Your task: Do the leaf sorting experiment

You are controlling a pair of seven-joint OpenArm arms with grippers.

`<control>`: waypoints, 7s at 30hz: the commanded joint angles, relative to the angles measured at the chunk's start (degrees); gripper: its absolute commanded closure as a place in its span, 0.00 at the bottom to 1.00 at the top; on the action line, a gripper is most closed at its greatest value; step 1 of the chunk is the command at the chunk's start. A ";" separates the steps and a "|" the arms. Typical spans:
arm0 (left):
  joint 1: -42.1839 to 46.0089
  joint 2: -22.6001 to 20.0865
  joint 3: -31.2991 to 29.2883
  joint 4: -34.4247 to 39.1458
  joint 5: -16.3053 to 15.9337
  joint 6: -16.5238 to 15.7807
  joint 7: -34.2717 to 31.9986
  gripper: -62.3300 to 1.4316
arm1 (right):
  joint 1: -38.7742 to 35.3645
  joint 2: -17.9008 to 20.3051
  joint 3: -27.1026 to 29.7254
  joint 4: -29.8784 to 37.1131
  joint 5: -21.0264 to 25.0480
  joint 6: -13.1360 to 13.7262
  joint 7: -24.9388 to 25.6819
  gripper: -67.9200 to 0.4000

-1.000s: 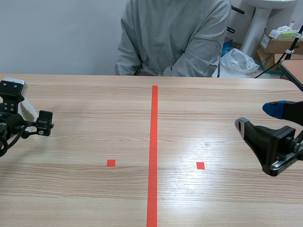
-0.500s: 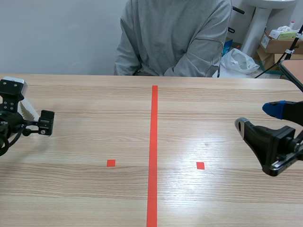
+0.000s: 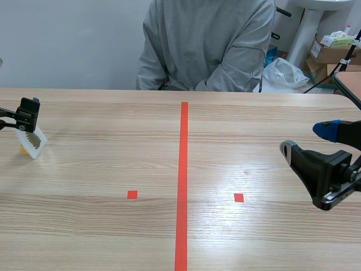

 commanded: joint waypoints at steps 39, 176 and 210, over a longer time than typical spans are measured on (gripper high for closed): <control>61.79 0.07 -7.50 68.70 5.42 -1.07 1.84 0.00 | 0.83 0.00 0.24 0.46 0.68 -0.20 0.63 0.39; 27.54 -6.19 2.27 40.85 -2.58 -29.14 -1.29 0.00 | 0.83 0.02 0.24 0.46 0.68 -0.13 -0.17 0.39; -13.51 19.91 30.29 -7.04 0.70 -30.60 -4.79 0.00 | 0.83 0.00 0.24 0.46 0.66 -0.15 -0.24 0.39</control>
